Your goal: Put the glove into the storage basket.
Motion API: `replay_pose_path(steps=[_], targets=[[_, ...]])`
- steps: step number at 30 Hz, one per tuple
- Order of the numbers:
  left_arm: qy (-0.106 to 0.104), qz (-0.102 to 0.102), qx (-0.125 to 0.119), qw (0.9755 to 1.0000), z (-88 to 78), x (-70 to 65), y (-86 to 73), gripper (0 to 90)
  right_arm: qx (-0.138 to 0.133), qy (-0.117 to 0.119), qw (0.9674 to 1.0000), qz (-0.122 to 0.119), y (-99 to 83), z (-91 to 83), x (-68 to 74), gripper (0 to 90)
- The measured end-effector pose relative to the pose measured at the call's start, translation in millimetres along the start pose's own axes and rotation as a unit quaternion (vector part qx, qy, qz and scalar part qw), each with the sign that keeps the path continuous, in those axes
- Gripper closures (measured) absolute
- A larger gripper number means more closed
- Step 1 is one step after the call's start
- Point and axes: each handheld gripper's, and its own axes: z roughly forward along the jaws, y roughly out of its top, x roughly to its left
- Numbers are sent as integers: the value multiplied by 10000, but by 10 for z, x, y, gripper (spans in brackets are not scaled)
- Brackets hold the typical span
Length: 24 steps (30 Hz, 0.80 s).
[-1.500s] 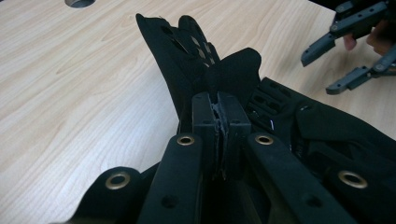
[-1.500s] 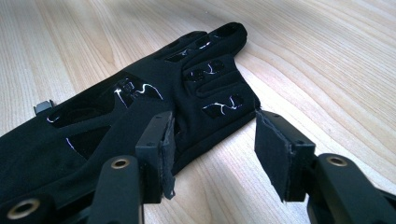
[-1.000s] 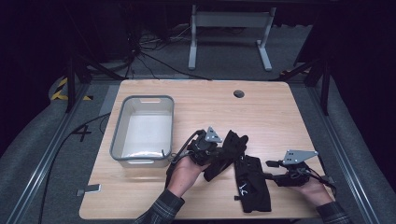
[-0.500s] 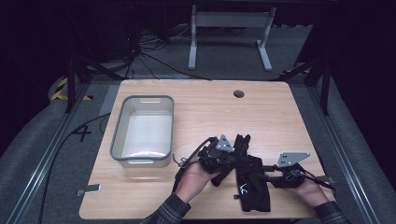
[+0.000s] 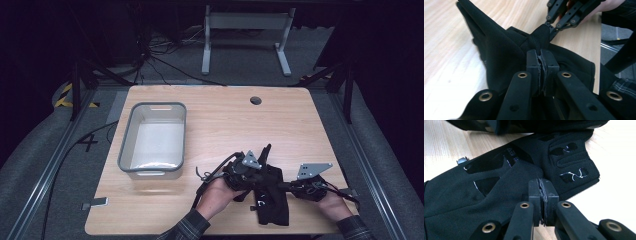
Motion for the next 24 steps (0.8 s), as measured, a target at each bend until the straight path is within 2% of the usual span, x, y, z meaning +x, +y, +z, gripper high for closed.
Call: replay_pose_path(steps=[2,5,9,13,16,20,24], targets=[[-104,-16,-86,9999,3,2,6,772,-6,-2,10000,-5,-2,-1,0,879],[-133,-19,-264,9996,-43,-4,17,696,-9,4,10000,-8,-4,-3,-2,880],[3,-22,-393,9992,-107,45,11,687,-6,10,10000,-12,-5,-3,-5,880],[272,-148,-272,9991,-105,166,-78,709,-18,-19,10000,-23,-2,-29,-3,881],[343,-302,-196,9988,-69,254,-164,713,-66,-88,9999,8,-3,-81,-19,893],[359,-439,-55,9984,16,348,-251,713,-188,-124,9997,63,-3,-175,-36,895],[287,-440,25,9986,111,365,-283,714,-291,-131,9995,52,4,-261,-3,894]])
